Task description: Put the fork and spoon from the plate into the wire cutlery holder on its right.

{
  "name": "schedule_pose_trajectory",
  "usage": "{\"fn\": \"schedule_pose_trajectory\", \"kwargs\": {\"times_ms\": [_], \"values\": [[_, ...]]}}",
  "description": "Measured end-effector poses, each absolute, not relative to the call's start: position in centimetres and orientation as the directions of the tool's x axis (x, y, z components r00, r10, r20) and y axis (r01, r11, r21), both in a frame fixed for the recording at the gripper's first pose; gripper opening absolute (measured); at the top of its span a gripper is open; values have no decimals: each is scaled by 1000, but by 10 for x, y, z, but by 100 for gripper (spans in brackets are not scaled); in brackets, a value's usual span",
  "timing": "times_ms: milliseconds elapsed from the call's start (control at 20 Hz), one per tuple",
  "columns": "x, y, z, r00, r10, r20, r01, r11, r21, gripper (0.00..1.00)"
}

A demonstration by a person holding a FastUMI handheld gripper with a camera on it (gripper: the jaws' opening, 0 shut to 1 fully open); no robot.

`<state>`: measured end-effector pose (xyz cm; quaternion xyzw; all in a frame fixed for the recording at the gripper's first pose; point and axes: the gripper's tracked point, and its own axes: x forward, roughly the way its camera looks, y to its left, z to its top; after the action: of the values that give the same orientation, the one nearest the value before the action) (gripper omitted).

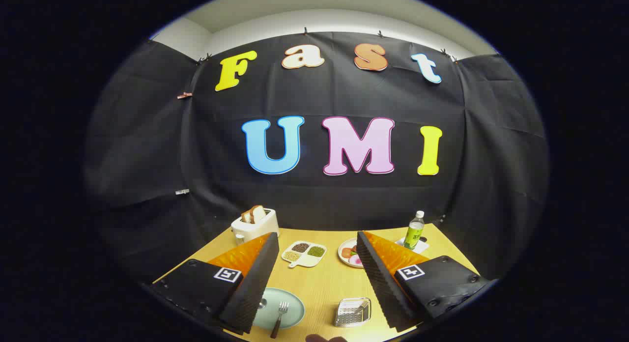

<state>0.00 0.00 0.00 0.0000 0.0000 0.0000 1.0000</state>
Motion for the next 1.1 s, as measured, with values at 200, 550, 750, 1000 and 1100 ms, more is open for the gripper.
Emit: {"fn": "schedule_pose_trajectory", "kwargs": {"times_ms": [200, 550, 750, 1000, 1100], "values": [[-2, -10, 1, 998, -66, 19, 66, 998, 17, 99], [-18, -12, -23, 993, -113, -30, 114, 993, 25, 99], [-20, 0, -33, 995, -74, -63, 76, 997, 22, 99], [-15, 4, -45, 993, -65, -98, 67, 998, 11, 99], [-13, 6, -51, 992, -60, -113, 62, 998, 11, 99]]}}
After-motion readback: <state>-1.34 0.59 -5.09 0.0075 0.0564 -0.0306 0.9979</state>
